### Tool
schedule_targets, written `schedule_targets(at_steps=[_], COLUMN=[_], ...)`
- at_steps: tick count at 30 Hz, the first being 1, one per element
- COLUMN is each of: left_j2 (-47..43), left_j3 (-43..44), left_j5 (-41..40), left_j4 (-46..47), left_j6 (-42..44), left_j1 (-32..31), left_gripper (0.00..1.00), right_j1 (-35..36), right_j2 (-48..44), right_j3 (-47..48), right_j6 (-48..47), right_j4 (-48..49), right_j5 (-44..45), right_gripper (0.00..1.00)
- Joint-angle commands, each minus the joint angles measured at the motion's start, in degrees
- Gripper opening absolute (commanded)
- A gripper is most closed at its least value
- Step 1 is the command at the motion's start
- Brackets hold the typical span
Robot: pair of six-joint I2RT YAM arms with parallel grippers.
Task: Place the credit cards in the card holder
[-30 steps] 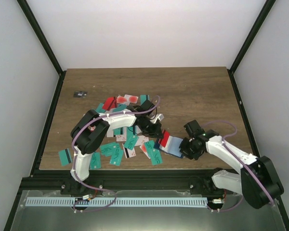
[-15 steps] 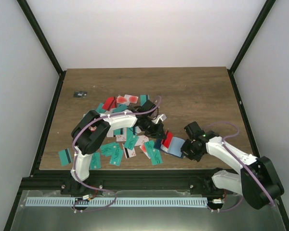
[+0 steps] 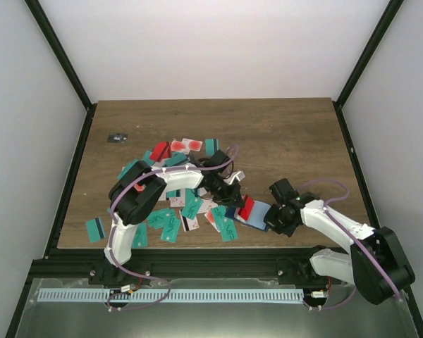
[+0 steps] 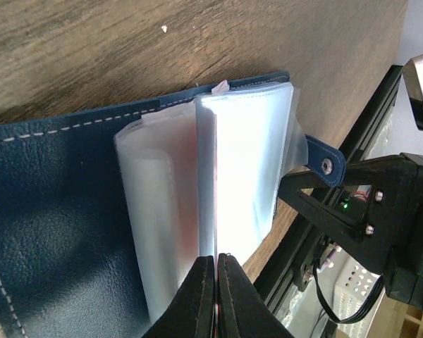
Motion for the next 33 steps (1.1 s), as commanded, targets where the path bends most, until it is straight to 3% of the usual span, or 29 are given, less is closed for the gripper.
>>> schedule_targets(at_steps=[1,33], left_j2=[1.2,6.5], left_j3=[-0.9,1.4], left_j5=[1.7,3.9], left_j4=[2.0,4.9], left_j6=[-0.8,-5.3], left_j1=[-0.6,-1.4], left_gripper=[0.04,0.04], right_j1=[-0.6,-0.6], right_j2=[1.5,4.2], right_j3=[-1.0,-0.9], right_j6=[0.1,-1.9], right_j4=[1.8,4.4], right_j5=[0.7,-0.3], right_gripper=[0.01,0.01])
